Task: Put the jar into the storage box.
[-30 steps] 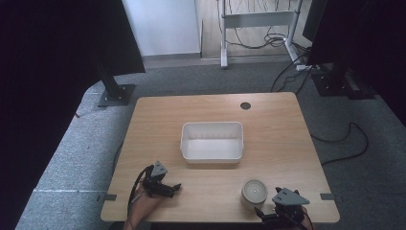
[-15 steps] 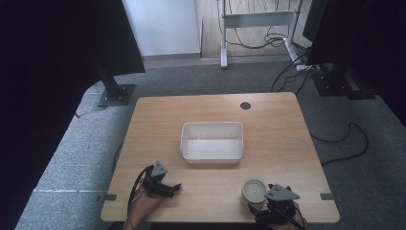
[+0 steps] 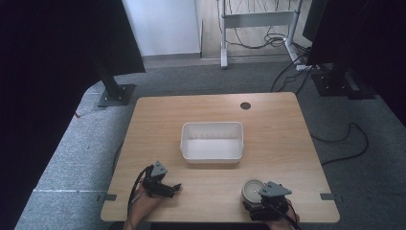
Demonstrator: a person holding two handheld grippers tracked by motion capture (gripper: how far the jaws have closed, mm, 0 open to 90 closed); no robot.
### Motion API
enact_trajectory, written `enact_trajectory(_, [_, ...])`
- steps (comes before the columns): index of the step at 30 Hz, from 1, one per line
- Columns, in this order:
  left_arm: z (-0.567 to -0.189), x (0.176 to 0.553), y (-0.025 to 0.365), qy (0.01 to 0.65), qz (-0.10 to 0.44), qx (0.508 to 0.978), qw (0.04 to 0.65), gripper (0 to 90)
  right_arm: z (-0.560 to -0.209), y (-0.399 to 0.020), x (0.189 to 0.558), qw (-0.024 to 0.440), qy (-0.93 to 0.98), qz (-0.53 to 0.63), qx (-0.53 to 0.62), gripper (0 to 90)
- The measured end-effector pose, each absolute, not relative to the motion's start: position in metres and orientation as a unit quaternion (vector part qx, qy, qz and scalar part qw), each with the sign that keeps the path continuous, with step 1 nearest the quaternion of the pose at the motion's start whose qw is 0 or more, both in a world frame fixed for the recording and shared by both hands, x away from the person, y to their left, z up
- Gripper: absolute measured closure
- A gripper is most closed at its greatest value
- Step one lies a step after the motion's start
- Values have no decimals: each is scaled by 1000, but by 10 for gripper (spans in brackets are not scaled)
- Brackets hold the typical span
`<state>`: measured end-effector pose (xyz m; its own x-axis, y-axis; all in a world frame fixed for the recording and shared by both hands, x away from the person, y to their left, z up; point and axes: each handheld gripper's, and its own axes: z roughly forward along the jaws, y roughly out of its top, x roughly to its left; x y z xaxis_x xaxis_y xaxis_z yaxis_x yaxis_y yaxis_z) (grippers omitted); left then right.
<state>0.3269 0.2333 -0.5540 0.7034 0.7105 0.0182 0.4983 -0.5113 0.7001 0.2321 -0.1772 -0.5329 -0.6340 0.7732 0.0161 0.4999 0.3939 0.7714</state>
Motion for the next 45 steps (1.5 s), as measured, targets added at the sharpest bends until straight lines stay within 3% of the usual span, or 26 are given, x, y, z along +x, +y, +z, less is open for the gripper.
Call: enact_trajectory(45, [-554,327,233,353,153,856,346,2,-517,-156,247,186,805,389,409,94])
